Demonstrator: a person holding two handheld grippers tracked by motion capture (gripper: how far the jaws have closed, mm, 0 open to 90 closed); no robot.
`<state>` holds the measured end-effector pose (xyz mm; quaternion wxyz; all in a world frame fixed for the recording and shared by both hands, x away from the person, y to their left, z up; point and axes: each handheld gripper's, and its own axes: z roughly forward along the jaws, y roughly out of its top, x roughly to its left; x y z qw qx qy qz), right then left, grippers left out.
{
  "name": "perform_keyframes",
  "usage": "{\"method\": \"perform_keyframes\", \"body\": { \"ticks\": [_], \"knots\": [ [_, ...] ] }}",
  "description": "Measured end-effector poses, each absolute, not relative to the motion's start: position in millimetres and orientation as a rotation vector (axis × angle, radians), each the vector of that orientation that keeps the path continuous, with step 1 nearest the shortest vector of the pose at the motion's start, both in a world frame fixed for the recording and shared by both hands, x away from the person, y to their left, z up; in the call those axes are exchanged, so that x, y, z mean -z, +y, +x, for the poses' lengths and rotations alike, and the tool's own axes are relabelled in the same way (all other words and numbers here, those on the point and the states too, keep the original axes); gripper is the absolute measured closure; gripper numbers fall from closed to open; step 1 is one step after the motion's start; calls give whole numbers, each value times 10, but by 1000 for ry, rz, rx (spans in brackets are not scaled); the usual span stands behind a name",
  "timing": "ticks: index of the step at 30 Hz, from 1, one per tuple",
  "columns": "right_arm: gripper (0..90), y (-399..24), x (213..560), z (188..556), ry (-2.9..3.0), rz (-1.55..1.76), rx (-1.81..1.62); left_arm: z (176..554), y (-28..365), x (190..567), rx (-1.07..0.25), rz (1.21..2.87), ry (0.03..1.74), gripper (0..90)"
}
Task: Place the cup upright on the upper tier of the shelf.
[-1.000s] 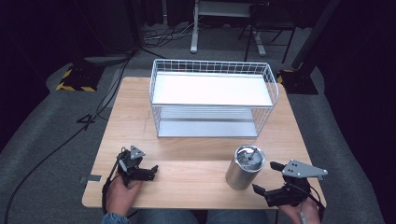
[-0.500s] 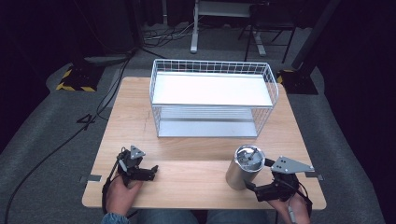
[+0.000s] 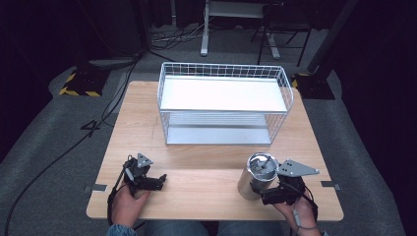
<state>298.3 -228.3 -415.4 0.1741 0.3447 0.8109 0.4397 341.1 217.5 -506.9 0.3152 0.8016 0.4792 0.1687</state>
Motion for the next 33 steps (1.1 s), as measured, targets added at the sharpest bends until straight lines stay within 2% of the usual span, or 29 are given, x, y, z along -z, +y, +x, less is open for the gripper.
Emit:
{"method": "perform_keyframes", "body": {
  "ticks": [13,15,33],
  "knots": [
    [1,-2214,4266,3093,2291,948,-1282,3412,2176,5068,-447,2114,1261,6],
    [25,-2214,4274,3093,2277,944,-1289,3412,2176,5068,-448,2114,1261,6],
    [36,-2200,4212,3107,2284,922,-1282,3412,2176,5068,-447,2113,1261,6]
  ]
}}
